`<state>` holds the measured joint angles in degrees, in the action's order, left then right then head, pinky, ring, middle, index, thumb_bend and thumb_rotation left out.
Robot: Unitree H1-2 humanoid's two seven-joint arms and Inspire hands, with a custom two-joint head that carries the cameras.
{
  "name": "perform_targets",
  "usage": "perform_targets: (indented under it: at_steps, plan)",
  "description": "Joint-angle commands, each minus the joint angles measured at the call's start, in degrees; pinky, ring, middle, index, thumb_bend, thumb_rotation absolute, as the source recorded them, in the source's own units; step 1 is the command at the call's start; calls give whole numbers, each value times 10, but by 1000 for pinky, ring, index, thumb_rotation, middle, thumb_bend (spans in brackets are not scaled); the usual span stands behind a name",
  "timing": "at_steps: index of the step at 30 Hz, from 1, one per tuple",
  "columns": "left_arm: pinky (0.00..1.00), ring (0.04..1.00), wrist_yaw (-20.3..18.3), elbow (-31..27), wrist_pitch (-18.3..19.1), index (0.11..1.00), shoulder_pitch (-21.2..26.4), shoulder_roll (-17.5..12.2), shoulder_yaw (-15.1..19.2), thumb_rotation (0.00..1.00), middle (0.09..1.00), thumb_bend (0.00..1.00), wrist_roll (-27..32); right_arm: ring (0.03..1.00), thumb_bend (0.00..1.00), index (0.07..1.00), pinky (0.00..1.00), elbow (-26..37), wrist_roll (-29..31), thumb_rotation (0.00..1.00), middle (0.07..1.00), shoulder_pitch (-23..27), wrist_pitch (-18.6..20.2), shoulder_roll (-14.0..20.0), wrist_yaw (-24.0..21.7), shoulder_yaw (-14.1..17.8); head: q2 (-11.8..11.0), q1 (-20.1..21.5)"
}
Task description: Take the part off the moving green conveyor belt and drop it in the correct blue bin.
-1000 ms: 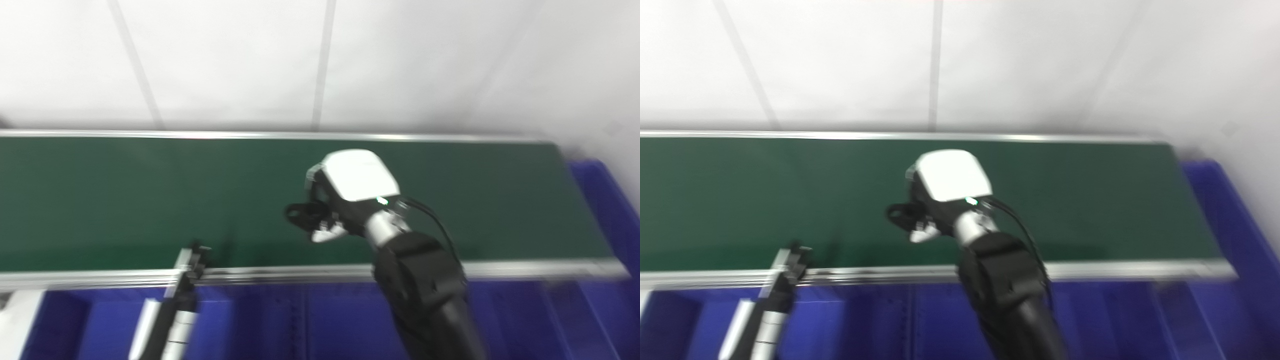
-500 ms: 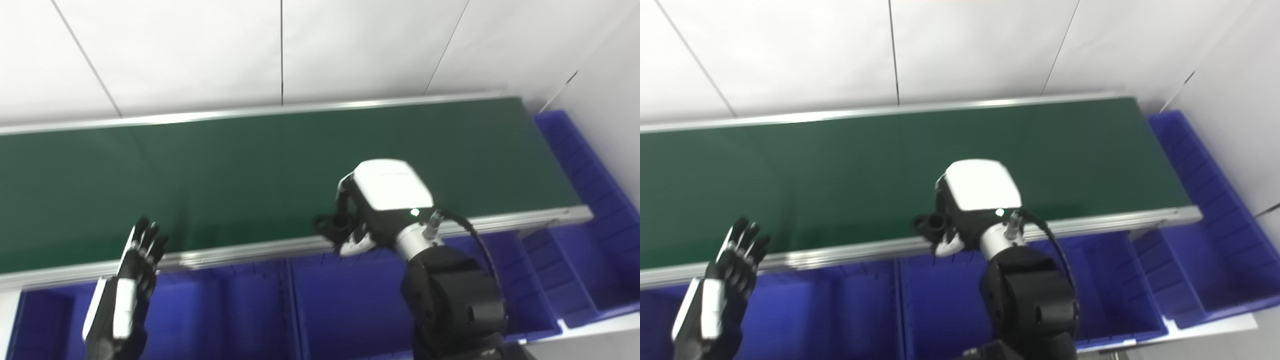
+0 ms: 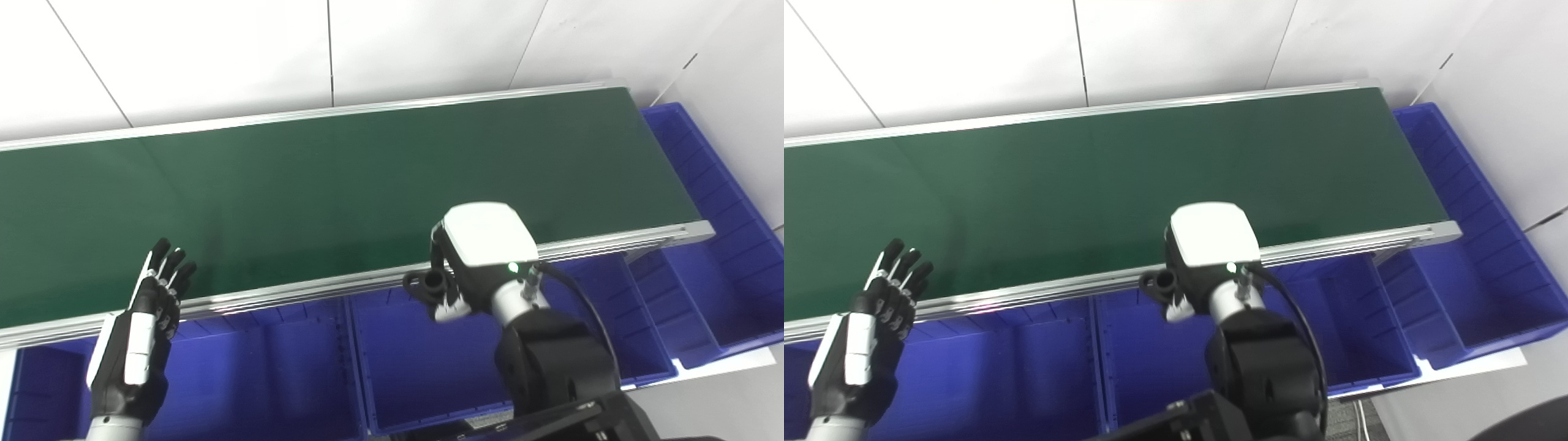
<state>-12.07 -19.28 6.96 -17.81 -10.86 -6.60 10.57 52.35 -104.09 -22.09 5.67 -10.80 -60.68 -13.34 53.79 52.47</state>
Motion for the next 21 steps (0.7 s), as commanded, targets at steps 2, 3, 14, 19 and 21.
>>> perform_targets:
  at_steps: [2, 3, 14, 19, 21]
  plan:
    - [1000, 937, -7, -18, -5, 1000, 13, -4, -2, 943, 977, 615, -8, 275, 526, 487, 195, 17, -1, 7, 470, -41, -18, -90, 46, -31, -1, 1]
    - [1000, 935, -7, -20, -4, 1000, 12, -4, -2, 944, 976, 613, -8, 271, 527, 487, 191, 15, -2, 5, 472, -49, -18, -91, 53, -36, 3, -5]
    - [994, 923, 1, -59, 26, 1000, 2, 9, -6, 971, 968, 548, -16, 328, 871, 682, 217, -34, -18, 567, 474, -101, -6, -77, 138, -75, 4, -19]
    - [982, 917, 6, -73, 34, 1000, -4, 17, -10, 972, 956, 515, -21, 418, 997, 720, 261, -40, -12, 718, 615, -112, -2, -79, 168, -79, 3, -19]
    - [986, 922, 5, -76, 35, 1000, -7, 20, -10, 967, 959, 518, -22, 411, 1000, 731, 258, -40, -12, 742, 621, -112, -5, -79, 173, -80, 3, -21]
